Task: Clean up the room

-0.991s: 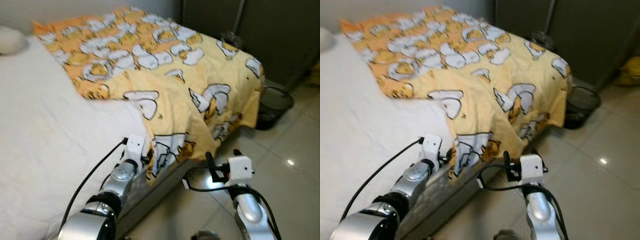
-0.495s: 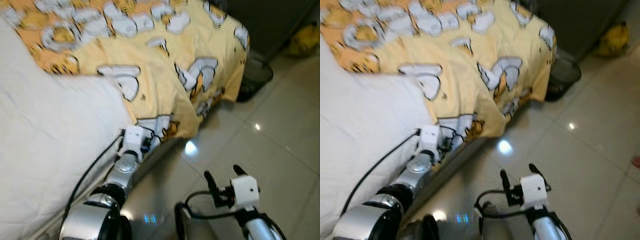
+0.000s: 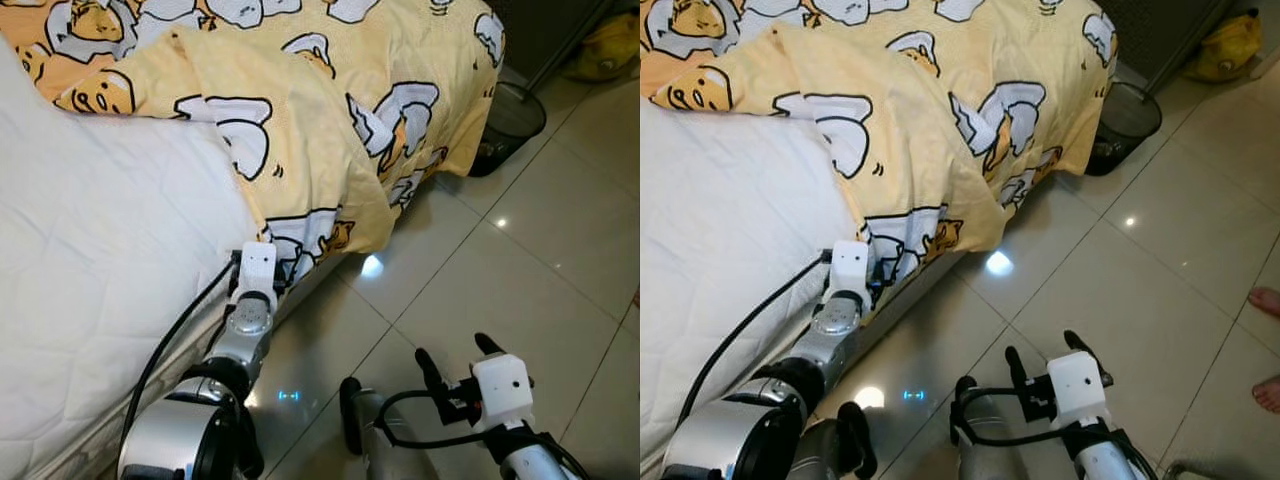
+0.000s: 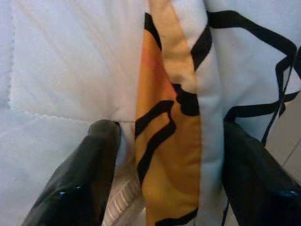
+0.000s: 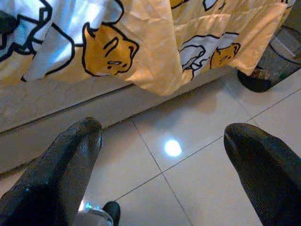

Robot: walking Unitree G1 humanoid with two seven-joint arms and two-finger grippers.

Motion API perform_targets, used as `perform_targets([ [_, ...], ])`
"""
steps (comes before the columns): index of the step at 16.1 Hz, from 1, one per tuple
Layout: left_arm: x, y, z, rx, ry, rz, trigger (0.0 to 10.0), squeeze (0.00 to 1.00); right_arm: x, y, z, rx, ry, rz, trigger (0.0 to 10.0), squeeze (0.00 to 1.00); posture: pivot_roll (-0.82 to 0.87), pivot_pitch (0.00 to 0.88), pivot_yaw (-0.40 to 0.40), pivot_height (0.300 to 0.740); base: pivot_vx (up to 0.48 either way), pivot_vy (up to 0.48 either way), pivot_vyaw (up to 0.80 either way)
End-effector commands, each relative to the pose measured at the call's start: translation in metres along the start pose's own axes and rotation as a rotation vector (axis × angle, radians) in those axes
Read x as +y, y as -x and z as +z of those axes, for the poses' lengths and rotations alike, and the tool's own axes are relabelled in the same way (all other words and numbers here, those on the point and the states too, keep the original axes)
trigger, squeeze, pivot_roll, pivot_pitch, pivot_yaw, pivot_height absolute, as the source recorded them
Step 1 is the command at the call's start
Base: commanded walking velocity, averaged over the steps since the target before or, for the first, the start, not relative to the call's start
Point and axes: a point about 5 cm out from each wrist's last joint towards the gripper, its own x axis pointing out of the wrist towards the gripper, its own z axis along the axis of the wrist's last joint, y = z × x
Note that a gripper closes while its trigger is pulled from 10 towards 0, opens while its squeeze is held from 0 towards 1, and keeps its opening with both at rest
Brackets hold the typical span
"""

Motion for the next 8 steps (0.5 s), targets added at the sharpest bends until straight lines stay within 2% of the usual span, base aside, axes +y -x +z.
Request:
perform_targets([
  [1, -0.0124, 0.0090, -0.0272, 0.118, -0.014, -0.060, 0.0, 0.00, -0.0003, 0.0037, -0.0031, 0.030, -0.003, -0.001, 10.0, 0.00, -0.47, 0.357, -0.063, 0.740, 0.000, 0.000, 0.00],
  [4, -0.0110, 0.0094, -0.0290, 0.109, -0.127, -0.069, 0.0, 0.00, 0.0014, -0.0003, -0.0022, 0.037, -0.010, 0.003, 10.0, 0.00, -0.45, 0.358, -0.057, 0.740, 0.000, 0.000, 0.00],
  [8, -0.0092, 0.0109, -0.0340, 0.113, -0.156, -0.094, 0.0, 0.00, 0.0044, -0.0026, -0.0026, 0.046, -0.020, 0.007, 10.0, 0.00, -0.45, 0.361, -0.058, 0.740, 0.000, 0.000, 0.00],
])
